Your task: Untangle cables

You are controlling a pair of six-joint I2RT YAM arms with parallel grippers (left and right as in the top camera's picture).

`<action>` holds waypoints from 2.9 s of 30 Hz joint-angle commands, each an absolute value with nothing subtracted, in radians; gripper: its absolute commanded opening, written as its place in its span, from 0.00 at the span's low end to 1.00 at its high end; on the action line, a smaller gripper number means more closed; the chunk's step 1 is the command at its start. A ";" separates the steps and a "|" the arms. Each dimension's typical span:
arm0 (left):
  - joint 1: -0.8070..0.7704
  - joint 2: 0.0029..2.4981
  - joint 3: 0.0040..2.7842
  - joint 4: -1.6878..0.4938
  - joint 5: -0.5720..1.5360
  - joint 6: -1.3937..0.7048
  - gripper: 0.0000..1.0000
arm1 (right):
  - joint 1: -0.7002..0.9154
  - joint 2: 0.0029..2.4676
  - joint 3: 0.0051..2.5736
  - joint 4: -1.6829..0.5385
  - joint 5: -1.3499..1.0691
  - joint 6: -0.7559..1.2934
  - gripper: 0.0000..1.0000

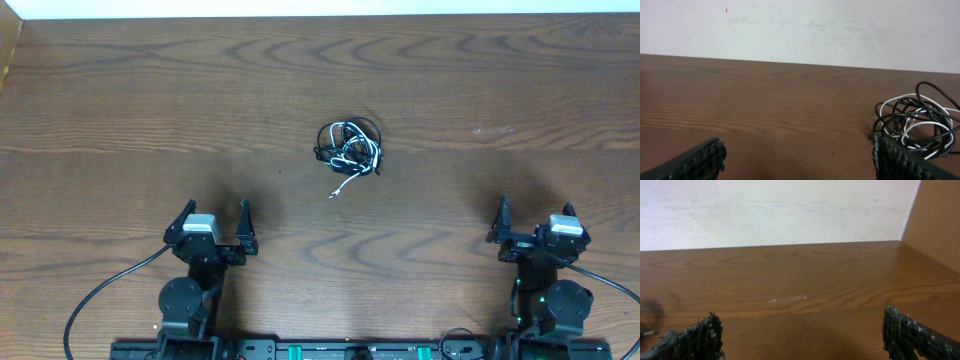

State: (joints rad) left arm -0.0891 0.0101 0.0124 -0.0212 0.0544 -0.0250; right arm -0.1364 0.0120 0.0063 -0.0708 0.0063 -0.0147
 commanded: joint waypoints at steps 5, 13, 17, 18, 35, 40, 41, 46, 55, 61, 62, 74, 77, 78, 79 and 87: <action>-0.093 0.004 0.004 -0.067 0.060 -0.011 0.95 | -0.143 0.012 0.005 -0.075 0.001 -0.012 0.99; -0.093 0.004 0.004 -0.067 0.060 -0.011 0.95 | -0.143 0.012 0.005 -0.075 0.001 -0.012 0.99; -0.093 0.004 0.004 -0.067 0.060 -0.012 0.95 | -0.143 0.012 0.005 -0.075 0.001 -0.012 0.99; -0.093 0.004 0.004 -0.067 0.060 -0.012 0.95 | -0.143 0.012 0.005 -0.075 0.001 -0.012 0.99; -0.093 0.004 0.004 -0.064 0.068 -0.013 0.95 | -0.143 0.012 0.005 -0.076 0.001 -0.012 0.99; -0.093 0.004 0.004 -0.064 0.072 -0.089 0.95 | -0.143 0.012 0.005 -0.075 0.001 -0.012 0.99; -0.093 0.004 0.004 -0.064 0.072 -0.091 0.95 | -0.143 0.012 0.005 -0.075 0.001 -0.012 0.99; -0.093 0.004 0.016 -0.062 0.131 -0.091 0.95 | -0.143 0.012 0.005 -0.075 0.001 -0.012 0.99; -0.093 0.004 0.078 -0.065 0.292 -0.170 0.95 | -0.143 0.012 0.005 -0.075 0.001 -0.012 0.99; -0.093 0.025 0.142 -0.074 0.337 -0.279 0.95 | -0.143 0.012 0.005 -0.075 0.001 -0.012 0.99; -0.093 0.035 0.154 -0.073 0.353 -0.287 0.95 | -0.143 0.013 0.005 -0.075 0.001 -0.012 0.99; -0.093 0.368 0.398 -0.137 0.527 -0.290 0.95 | -0.143 0.013 0.005 -0.075 0.001 -0.012 0.99; -0.093 0.464 0.472 -0.170 0.571 -0.290 0.95 | -0.143 0.013 0.005 -0.075 0.001 -0.012 0.99; -0.093 0.496 0.498 -0.179 0.585 -0.290 0.95 | -0.143 0.013 0.005 -0.075 0.001 -0.012 0.99; -0.093 0.525 0.520 -0.179 0.600 -0.290 0.95 | -0.143 0.013 0.005 -0.075 0.001 -0.012 0.99; -0.093 0.643 0.610 -0.194 0.664 -0.290 0.95 | -0.143 0.013 0.005 -0.075 0.001 -0.012 0.99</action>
State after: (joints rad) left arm -0.0891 0.6292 0.5758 -0.1848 0.6113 -0.2890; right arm -0.1364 0.0128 0.0063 -0.0704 0.0063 -0.0147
